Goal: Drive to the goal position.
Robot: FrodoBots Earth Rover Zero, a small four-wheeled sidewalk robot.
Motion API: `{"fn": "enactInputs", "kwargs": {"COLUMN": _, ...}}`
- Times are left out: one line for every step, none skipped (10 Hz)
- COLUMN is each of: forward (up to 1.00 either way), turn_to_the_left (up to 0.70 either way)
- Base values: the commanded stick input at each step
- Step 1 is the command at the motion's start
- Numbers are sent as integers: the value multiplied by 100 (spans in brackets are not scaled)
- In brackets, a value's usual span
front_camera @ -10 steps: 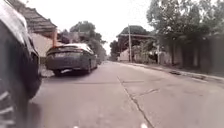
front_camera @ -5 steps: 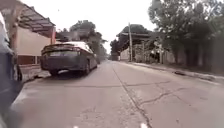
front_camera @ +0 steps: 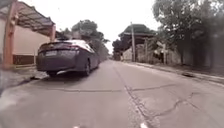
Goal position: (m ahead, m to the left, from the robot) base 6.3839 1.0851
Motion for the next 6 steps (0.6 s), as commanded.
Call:
{"fn": "enactInputs", "kwargs": {"forward": 70, "turn_to_the_left": 0}}
{"fn": "enactInputs", "kwargs": {"forward": 70, "turn_to_the_left": 0}}
{"fn": "enactInputs", "kwargs": {"forward": 70, "turn_to_the_left": 0}}
{"fn": "enactInputs", "kwargs": {"forward": 70, "turn_to_the_left": 0}}
{"fn": "enactInputs", "kwargs": {"forward": 70, "turn_to_the_left": 0}}
{"fn": "enactInputs", "kwargs": {"forward": 70, "turn_to_the_left": 0}}
